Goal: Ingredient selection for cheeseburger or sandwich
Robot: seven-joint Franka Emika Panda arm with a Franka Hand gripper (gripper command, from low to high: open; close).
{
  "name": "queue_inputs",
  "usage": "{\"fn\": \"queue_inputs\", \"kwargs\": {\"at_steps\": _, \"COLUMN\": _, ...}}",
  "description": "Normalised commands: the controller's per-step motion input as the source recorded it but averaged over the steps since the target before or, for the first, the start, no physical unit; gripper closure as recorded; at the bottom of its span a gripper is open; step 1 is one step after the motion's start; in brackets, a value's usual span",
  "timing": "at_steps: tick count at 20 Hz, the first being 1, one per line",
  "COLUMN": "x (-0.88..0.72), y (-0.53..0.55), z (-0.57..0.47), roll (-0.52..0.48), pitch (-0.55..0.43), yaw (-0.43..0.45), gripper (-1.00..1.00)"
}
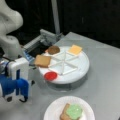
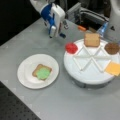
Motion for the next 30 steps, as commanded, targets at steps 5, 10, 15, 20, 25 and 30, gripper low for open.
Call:
{"fn": "queue_inputs", "kwargs": {"at_steps": 5, "x": 0.35, "y": -0.21, "z": -0.18, "roll": 0.321, "pitch": -0.106, "yaw": 0.192, "gripper": -1.0}}
{"fn": "queue_inputs", "kwargs": {"at_steps": 10, "x": 0.29, "y": -0.14, "z": -0.18, "roll": 0.318, "pitch": -0.115, "yaw": 0.166, "gripper": -1.0}}
{"fn": "queue_inputs", "kwargs": {"at_steps": 15, "x": 0.25, "y": -0.12, "z": -0.21, "roll": 0.308, "pitch": -0.132, "yaw": 0.115, "gripper": -1.0}}
{"fn": "queue_inputs", "kwargs": {"at_steps": 20, "x": 0.22, "y": -0.19, "z": -0.24, "roll": 0.297, "pitch": -0.144, "yaw": 0.082, "gripper": -1.0}}
{"fn": "queue_inputs", "kwargs": {"at_steps": 25, "x": 0.21, "y": -0.21, "z": -0.25, "roll": 0.294, "pitch": -0.159, "yaw": 0.074, "gripper": -1.0}}
{"fn": "queue_inputs", "kwargs": {"at_steps": 30, "x": 0.22, "y": -0.21, "z": -0.27, "roll": 0.279, "pitch": -0.163, "yaw": 0.077, "gripper": -1.0}}
